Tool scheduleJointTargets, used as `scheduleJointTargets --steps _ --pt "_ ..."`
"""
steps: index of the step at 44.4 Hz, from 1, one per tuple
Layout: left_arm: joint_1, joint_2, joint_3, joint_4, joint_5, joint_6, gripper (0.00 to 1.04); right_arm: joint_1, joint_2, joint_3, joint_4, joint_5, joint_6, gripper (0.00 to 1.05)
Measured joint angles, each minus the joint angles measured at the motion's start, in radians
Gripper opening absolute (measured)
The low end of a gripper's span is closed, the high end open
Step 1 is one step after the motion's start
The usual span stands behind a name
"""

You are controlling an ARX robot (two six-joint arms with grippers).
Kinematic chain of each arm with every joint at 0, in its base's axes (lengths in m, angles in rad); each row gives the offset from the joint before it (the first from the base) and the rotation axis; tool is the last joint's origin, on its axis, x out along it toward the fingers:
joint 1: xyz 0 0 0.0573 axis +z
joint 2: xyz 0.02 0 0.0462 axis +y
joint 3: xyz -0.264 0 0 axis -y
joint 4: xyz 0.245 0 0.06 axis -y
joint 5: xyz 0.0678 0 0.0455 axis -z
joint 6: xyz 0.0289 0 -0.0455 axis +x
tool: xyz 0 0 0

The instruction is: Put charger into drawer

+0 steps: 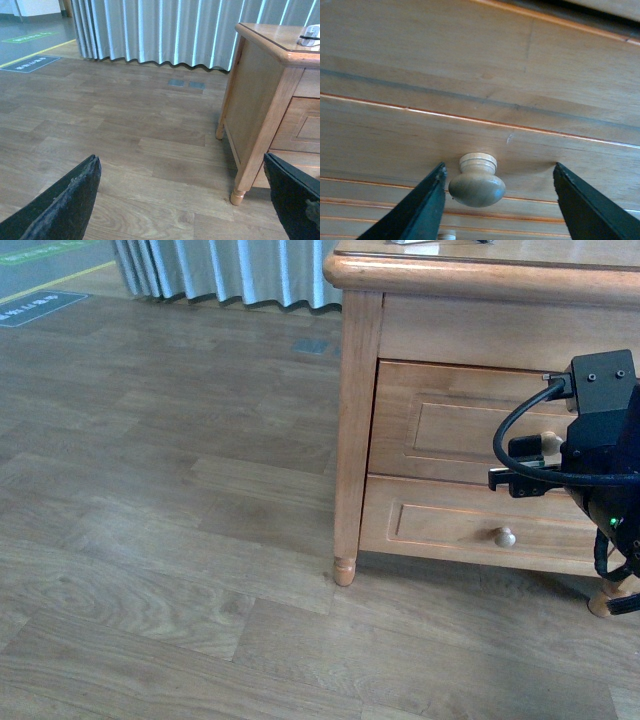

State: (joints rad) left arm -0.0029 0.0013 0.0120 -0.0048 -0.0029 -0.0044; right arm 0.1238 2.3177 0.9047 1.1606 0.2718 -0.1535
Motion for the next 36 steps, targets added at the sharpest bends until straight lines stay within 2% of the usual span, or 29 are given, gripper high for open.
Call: scheduleJointTargets --steps 8,10,26,36 --pt "0.000 0.000 0.000 0.000 0.000 0.000 0.99 0.008 0.005 0.003 0.000 -0.007 0.000 0.28" --pt "0.000 0.000 0.000 0.000 0.000 0.000 0.99 0.009 0.006 0.003 0.001 -0.006 0.000 0.25" --pt "0.000 0.000 0.000 0.000 0.000 0.000 0.99 0.009 0.006 0.000 0.003 -0.008 0.000 0.24" --pt "0.000 0.000 0.000 0.000 0.000 0.000 0.99 -0.001 -0.014 -0.047 0.020 -0.055 0.003 0.23"
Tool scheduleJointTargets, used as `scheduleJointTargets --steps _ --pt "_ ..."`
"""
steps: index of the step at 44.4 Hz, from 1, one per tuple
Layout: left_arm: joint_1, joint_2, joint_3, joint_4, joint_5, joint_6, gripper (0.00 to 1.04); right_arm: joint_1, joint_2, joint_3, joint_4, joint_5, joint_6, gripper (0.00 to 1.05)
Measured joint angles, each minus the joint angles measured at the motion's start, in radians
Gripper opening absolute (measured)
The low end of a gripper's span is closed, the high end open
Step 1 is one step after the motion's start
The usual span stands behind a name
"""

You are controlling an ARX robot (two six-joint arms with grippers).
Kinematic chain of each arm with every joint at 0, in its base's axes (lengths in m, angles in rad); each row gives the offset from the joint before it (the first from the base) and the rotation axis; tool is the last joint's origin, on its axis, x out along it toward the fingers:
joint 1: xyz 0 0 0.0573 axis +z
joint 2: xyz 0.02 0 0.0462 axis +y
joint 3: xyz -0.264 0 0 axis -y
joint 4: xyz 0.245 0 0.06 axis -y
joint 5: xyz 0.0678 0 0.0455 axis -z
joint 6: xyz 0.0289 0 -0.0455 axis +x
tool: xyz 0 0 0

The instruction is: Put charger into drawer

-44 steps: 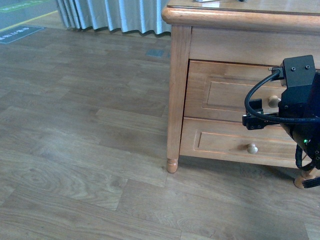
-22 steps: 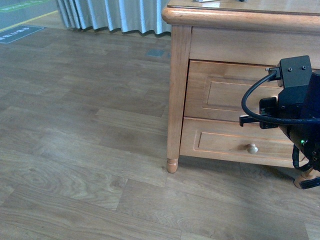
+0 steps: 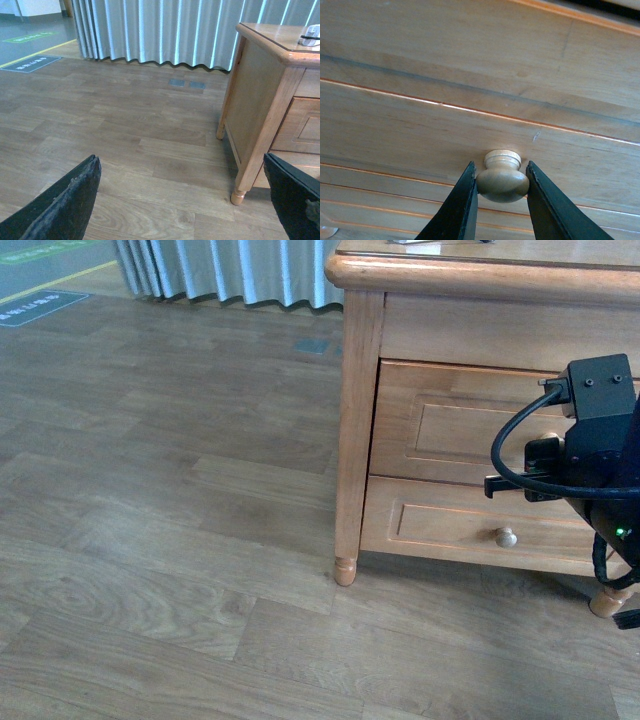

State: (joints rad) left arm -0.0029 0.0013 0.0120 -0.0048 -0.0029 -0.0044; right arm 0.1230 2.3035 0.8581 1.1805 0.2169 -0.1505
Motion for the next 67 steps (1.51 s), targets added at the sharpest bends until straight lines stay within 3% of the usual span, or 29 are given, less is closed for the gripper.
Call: scheduleJointTargets --steps 7,20,31,42,48,56,61,67 --pt "0.000 0.000 0.000 0.000 0.000 0.000 0.99 -0.010 -0.069 -0.139 0.044 -0.045 0.018 0.23" --pt "0.000 0.000 0.000 0.000 0.000 0.000 0.99 -0.059 -0.224 -0.525 0.204 -0.231 0.011 0.22" --pt "0.000 0.000 0.000 0.000 0.000 0.000 0.99 -0.058 -0.229 -0.558 0.217 -0.282 -0.014 0.22" --pt "0.000 0.000 0.000 0.000 0.000 0.000 0.99 -0.074 -0.251 -0.591 0.208 -0.264 -0.016 0.56" --pt "0.000 0.000 0.000 0.000 0.000 0.000 0.99 -0.153 -0.499 -0.743 0.079 -0.279 -0.006 0.72" --pt "0.000 -0.001 0.000 0.000 0.003 0.000 0.99 -0.235 -0.995 -0.783 -0.266 -0.316 0.008 0.98" --pt "0.000 -0.001 0.000 0.000 0.002 0.000 0.99 -0.278 -1.295 -0.752 -0.498 -0.335 0.023 0.96" --pt "0.000 -0.001 0.000 0.000 0.002 0.000 0.99 -0.350 -1.530 -0.706 -0.675 -0.363 0.053 0.96"
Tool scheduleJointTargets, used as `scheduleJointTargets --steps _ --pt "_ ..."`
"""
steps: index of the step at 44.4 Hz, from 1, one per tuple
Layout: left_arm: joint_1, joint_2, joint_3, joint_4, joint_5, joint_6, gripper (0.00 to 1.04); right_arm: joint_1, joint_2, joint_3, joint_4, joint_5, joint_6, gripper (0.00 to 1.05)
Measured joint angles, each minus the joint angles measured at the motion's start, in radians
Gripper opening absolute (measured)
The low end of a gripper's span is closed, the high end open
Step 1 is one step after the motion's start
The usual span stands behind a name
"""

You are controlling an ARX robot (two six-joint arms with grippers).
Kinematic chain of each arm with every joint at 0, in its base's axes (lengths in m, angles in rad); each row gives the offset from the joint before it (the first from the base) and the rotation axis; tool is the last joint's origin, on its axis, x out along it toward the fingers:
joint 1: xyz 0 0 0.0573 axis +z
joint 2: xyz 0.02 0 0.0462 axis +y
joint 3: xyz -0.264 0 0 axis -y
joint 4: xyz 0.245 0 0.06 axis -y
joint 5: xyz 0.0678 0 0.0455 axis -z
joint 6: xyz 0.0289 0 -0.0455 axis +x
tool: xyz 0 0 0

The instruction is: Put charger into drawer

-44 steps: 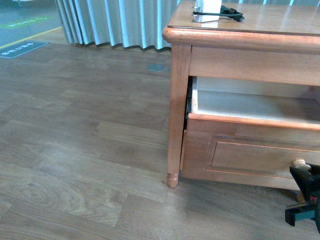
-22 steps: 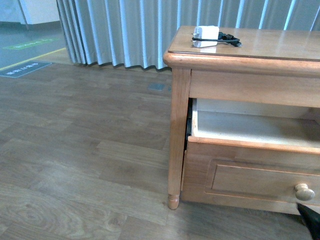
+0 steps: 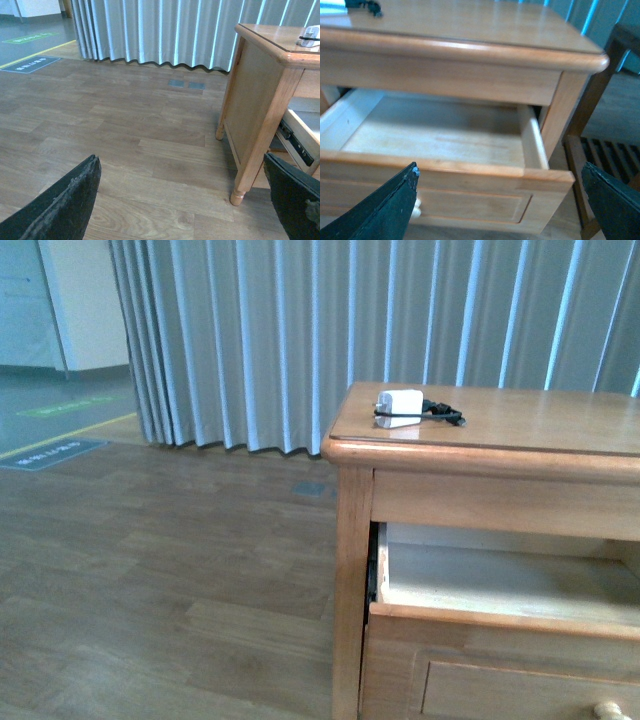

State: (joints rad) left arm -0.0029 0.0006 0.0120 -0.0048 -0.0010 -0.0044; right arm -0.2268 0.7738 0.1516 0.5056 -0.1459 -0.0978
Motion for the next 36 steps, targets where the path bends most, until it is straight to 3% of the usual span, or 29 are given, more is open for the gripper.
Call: scheduleJointTargets --steps 11,24,26,28,36 --pt "0.000 0.000 0.000 0.000 0.000 0.000 0.99 -0.283 -0.291 0.026 -0.271 -0.103 0.106 0.96" --pt "0.000 0.000 0.000 0.000 0.000 0.000 0.99 -0.319 -0.301 0.026 -0.277 -0.132 0.121 0.95" --pt "0.000 0.000 0.000 0.000 0.000 0.000 0.99 -0.331 -0.309 0.012 -0.229 -0.282 0.116 0.85" --pt "0.000 0.000 0.000 0.000 0.000 0.000 0.99 -0.297 -0.346 -0.004 -0.237 -0.335 0.111 0.74" --pt "0.000 0.000 0.000 0.000 0.000 0.000 0.99 -0.158 -0.457 -0.049 -0.296 -0.216 0.103 0.44"
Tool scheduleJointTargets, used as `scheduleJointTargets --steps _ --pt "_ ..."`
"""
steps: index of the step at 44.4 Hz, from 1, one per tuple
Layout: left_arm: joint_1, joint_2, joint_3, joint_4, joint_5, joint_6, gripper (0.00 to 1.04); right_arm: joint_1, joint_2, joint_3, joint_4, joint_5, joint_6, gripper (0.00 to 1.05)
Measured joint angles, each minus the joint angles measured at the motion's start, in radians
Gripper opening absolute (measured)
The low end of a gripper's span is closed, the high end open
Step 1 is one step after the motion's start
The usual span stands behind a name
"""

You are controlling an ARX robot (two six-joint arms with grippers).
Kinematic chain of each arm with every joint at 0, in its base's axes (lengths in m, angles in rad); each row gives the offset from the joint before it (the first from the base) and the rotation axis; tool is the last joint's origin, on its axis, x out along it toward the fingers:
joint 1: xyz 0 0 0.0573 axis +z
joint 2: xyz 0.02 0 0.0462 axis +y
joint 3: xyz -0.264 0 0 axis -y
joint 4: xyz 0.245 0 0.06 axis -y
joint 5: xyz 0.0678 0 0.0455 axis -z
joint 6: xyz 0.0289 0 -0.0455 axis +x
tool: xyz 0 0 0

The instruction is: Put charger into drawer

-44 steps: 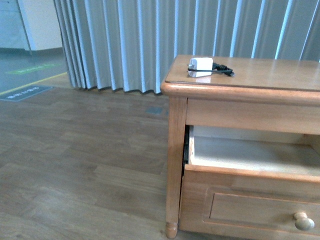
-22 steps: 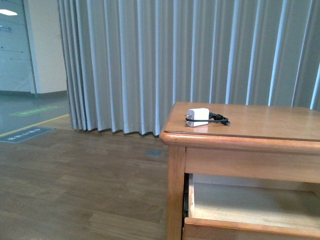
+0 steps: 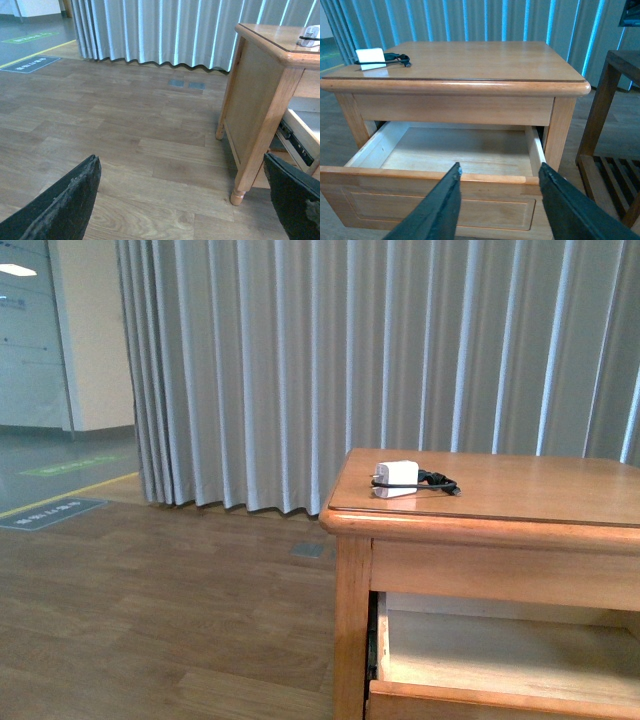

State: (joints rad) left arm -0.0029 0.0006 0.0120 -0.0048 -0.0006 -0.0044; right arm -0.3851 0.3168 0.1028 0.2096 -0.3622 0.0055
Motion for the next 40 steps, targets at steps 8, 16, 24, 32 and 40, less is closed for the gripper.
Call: scheduleJointTargets --steps 8,16,24,32,40 --pt "0.000 0.000 0.000 0.000 0.000 0.000 0.99 0.109 -0.069 -0.027 -0.042 0.100 -0.002 0.16" --pt "-0.008 0.004 0.000 0.003 -0.027 -0.009 0.99 0.147 -0.093 -0.034 -0.051 0.125 -0.005 0.44" --pt "-0.223 0.344 0.044 0.273 -0.454 -0.157 0.99 0.148 -0.093 -0.035 -0.051 0.125 -0.005 0.78" --pt "-0.315 0.896 0.317 0.510 -0.327 -0.114 0.99 0.148 -0.093 -0.035 -0.051 0.126 -0.005 0.96" --pt "-0.363 1.281 0.636 0.520 -0.206 -0.086 0.99 0.149 -0.093 -0.035 -0.051 0.126 -0.005 0.96"
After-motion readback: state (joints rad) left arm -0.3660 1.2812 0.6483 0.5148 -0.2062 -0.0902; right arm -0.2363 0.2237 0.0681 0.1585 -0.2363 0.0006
